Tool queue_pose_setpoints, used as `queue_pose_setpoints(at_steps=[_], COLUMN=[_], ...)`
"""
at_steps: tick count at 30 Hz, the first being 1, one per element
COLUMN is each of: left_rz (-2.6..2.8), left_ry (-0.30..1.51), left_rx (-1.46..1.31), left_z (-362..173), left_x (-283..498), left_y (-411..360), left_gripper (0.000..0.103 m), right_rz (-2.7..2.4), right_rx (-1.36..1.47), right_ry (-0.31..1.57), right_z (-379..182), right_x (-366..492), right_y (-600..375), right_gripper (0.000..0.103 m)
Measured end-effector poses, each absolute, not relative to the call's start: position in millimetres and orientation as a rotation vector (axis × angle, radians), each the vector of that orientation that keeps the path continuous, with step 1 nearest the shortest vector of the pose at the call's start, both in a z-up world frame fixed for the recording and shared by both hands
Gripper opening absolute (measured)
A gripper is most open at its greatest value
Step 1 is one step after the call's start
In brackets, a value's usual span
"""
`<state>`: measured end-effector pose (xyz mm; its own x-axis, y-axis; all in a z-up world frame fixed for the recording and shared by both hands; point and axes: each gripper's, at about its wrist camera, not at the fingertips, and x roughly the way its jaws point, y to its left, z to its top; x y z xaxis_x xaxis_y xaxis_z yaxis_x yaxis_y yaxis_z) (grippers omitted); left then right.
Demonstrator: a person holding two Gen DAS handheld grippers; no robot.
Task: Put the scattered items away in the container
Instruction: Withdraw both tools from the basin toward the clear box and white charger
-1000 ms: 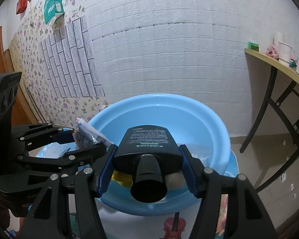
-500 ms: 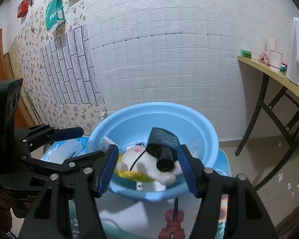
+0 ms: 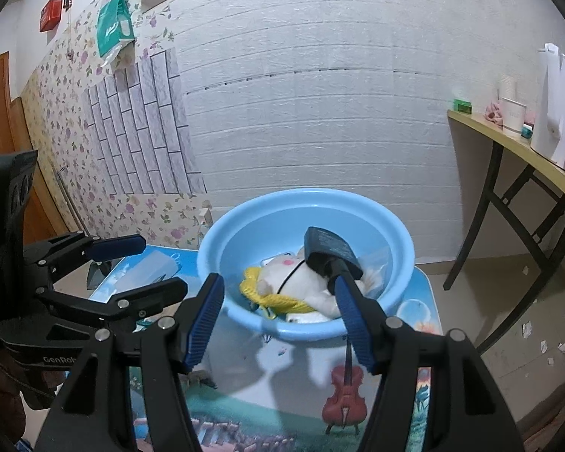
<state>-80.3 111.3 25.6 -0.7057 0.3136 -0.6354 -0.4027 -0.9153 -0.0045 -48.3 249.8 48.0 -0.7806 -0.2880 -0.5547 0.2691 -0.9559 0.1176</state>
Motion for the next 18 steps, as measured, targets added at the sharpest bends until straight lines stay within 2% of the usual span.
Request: queue_pose_setpoints(at_steps=[6,9,18], left_rz=[2.602,2.618,2.651], left_ry=[0.152,0.139,0.097], left_rx=[-0.934,-0.941,-0.975], left_z=[25,23,15], left_x=[-61,-54,-43], left_y=[93,84,56], left_gripper=[0.092,0.092,0.093], right_rz=[-2.700,-2.668,-2.621], right_rx=[0.895,0.934,0.998], right_ry=[-0.099,-0.141,-0.101], right_z=[47,43,35], right_x=[-37,-32,-21], right_y=[247,245,225], right_gripper=[0.061,0.061,0.061])
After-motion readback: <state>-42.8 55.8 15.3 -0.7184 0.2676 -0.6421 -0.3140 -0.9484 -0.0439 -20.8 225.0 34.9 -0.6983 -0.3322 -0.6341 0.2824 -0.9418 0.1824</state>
